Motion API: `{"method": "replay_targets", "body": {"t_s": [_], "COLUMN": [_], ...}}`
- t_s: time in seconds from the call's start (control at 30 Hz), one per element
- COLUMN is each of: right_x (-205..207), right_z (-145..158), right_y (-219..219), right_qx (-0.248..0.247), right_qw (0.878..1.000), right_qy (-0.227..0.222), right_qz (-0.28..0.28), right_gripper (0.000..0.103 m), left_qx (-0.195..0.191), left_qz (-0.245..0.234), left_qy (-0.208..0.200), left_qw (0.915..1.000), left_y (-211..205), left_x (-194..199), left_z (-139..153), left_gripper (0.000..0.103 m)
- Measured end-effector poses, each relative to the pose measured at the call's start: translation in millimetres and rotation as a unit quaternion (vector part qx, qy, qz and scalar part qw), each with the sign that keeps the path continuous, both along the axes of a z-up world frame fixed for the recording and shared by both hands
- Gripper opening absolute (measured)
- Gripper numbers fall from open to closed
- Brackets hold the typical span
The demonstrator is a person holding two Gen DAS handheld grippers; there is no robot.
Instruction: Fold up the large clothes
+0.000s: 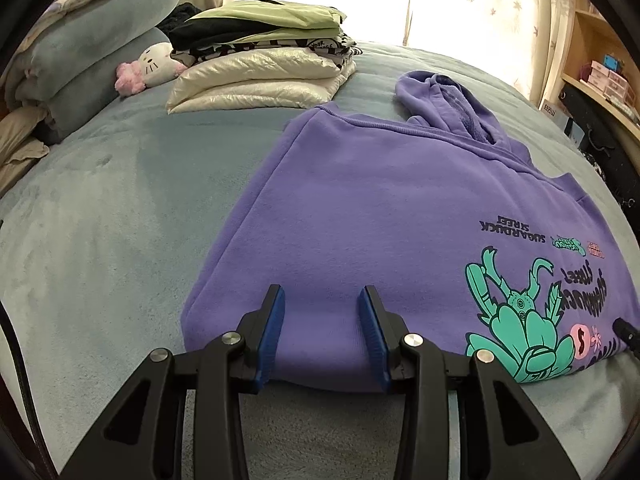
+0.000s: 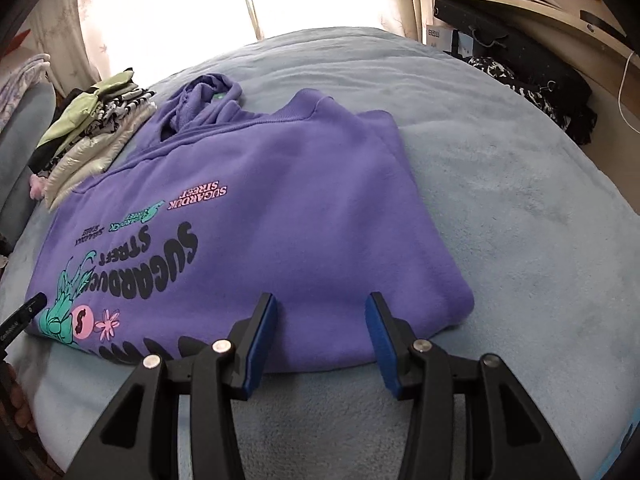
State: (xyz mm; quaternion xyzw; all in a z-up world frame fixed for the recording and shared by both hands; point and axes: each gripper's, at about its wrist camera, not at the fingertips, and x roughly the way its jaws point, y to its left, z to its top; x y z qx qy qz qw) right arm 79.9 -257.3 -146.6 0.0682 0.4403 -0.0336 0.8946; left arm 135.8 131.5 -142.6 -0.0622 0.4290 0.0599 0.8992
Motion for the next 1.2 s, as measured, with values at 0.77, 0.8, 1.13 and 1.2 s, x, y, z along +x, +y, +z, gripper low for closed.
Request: {"method": "replay_targets", "body": {"t_s": [0.77, 0.8, 1.13, 1.2], "right_x": [5.9, 6.5, 30.3, 43.2], "right_z": [6.2, 7.0, 28.5, 36.5], "right_y": [0.9, 1.7, 24.4, 31.9], "right_qx": [0.035, 0.037, 0.051, 0.046], "right_qw": [0.997, 0.997, 0.995, 0.995], "right_qy": [0.061, 0.066, 0.077, 0.072], "right_qz": [-0.013, -0.011, 0.039, 0.057], "right_gripper": [0.051, 0.051, 0.051, 0.051], "left_qx": [-0.033, -0.032, -0.016, -0.007], "left_qz": [-0.015, -0.018, -0.053, -0.06], "left_qy": [0.045, 0.047, 0.054, 0.044], "left_qw": [0.9984, 0.9982, 0.997, 0.9972], "left_y": [-2.2, -2.4, -11.1, -11.5], "left_x": [3.6, 5.0, 43.3, 58.6], "left_z": [16.3, 17.7, 41.4, 52.5], "left_gripper": [0.055, 0.055, 0.055, 0.055]}}
